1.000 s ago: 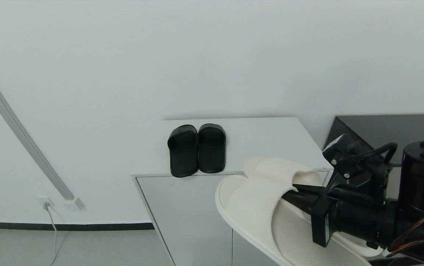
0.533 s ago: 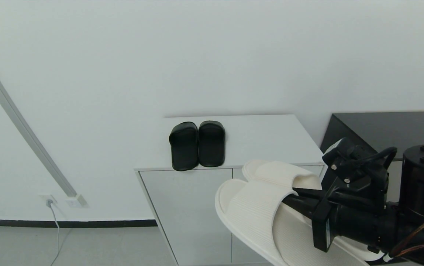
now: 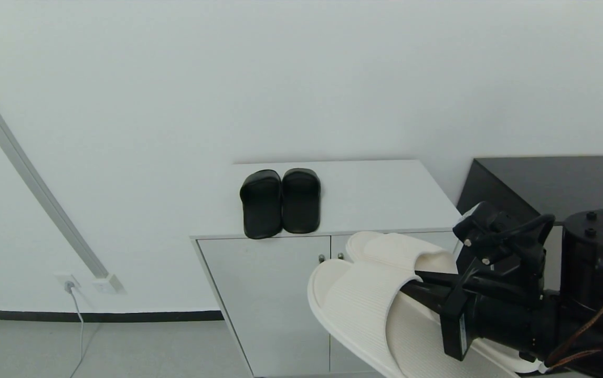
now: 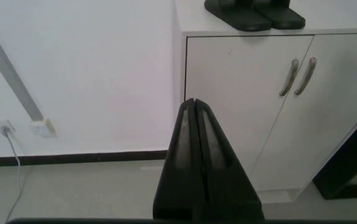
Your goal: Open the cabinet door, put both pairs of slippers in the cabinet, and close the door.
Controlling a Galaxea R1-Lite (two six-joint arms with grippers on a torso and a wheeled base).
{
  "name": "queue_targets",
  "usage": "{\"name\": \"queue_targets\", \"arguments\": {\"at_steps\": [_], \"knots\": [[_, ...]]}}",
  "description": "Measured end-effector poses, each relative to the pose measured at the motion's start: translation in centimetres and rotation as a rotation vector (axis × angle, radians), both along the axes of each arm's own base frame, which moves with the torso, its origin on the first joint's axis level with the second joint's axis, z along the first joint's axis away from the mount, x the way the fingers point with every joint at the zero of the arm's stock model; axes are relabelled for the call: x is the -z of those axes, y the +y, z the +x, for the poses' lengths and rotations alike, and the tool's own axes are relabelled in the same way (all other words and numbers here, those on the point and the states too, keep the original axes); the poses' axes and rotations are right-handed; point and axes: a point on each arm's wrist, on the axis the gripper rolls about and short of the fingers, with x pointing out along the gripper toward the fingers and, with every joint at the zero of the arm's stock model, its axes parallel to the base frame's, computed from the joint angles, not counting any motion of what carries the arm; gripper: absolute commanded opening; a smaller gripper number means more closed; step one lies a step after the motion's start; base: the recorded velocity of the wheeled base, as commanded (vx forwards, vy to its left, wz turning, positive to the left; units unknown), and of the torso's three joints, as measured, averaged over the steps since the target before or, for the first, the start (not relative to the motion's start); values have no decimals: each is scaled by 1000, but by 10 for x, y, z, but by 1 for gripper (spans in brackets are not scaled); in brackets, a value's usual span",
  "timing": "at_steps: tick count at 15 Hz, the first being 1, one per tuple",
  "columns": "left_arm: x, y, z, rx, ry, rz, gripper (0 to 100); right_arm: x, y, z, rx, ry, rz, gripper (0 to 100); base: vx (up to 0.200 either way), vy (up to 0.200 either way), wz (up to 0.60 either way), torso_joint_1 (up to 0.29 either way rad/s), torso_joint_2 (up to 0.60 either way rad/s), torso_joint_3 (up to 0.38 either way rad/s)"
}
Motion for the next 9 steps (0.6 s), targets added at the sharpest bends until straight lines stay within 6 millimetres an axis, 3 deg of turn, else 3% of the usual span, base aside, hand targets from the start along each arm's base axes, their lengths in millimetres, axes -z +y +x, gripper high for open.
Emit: {"name": "queue_targets", "arguments": {"at_steps": [5, 6, 9], "knots": [[0, 0, 0, 0, 0, 3, 0, 3, 0, 0, -1, 7, -7, 0, 0, 0, 0, -213, 505, 278], [0, 0, 0, 0, 0, 13, 100, 4, 0, 0, -1, 10, -10, 0, 0, 0, 0, -227, 549, 325], [0, 0, 0, 0, 0, 21, 100, 4, 0, 0, -1, 11, -12, 0, 0, 0, 0, -224, 541, 318]]}}
